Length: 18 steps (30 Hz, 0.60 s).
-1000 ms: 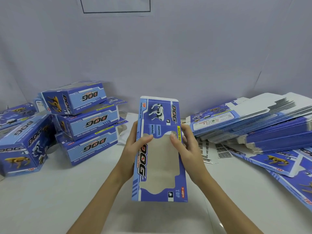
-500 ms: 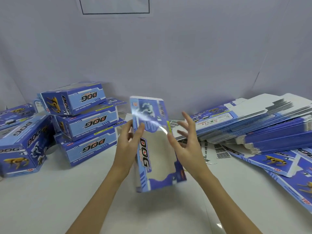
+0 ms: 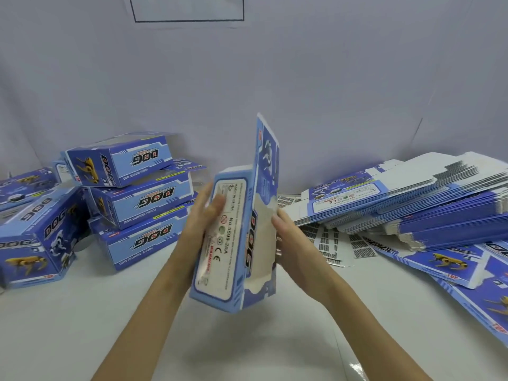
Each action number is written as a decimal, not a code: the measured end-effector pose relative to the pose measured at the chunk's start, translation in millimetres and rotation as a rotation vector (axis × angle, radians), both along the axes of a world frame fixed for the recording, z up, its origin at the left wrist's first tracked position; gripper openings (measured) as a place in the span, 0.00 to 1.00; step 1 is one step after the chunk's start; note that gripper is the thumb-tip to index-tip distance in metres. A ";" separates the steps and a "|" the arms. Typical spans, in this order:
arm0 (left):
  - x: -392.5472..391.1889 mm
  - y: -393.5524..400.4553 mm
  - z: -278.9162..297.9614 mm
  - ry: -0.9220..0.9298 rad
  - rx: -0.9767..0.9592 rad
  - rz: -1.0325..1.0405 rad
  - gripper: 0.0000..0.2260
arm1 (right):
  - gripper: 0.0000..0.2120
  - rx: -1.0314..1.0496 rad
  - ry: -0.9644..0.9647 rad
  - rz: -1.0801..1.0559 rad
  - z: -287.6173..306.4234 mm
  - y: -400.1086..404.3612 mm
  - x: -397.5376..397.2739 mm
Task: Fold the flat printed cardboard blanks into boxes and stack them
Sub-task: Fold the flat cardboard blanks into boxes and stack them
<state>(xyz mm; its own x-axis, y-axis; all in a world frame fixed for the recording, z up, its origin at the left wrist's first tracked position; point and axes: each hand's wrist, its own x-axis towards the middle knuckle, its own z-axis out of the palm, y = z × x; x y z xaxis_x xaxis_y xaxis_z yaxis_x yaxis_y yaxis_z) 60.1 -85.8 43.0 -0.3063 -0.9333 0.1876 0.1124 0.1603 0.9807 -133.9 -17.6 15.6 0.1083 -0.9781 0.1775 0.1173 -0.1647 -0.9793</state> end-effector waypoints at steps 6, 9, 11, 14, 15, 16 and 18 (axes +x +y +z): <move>-18.4 10.9 -12.4 0.117 -0.008 -0.126 0.34 | 0.34 -0.037 0.026 -0.194 -9.3 -5.6 4.0; -26.6 7.6 -23.2 -0.206 -0.345 0.252 0.33 | 0.36 -0.138 0.000 -0.263 -8.5 -5.3 0.6; -32.5 9.0 -32.4 -0.377 -0.547 0.450 0.31 | 0.44 -0.216 0.043 -0.306 -7.5 -3.0 5.5; -36.6 13.6 -32.8 -0.392 -0.764 0.516 0.24 | 0.52 -0.309 0.164 -0.372 -10.3 -1.9 12.8; -34.7 12.7 -30.7 -0.331 -0.778 0.502 0.21 | 0.49 -0.316 0.183 -0.386 -10.5 -2.5 11.3; -32.1 11.3 -27.8 -0.264 -0.768 0.488 0.22 | 0.45 -0.313 0.182 -0.386 -9.7 -3.4 7.1; -23.7 7.7 -21.0 -0.117 -0.643 0.397 0.27 | 0.35 -0.297 0.081 -0.313 -6.3 -3.3 -4.6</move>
<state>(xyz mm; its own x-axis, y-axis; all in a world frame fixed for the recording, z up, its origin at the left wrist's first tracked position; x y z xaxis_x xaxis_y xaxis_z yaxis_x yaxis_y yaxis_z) 36.3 -78.1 22.0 -0.0222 -0.6953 0.7184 -0.1717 0.7105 0.6824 -138.6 -20.9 9.3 -0.1603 -0.8736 0.4596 -0.0589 -0.4563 -0.8879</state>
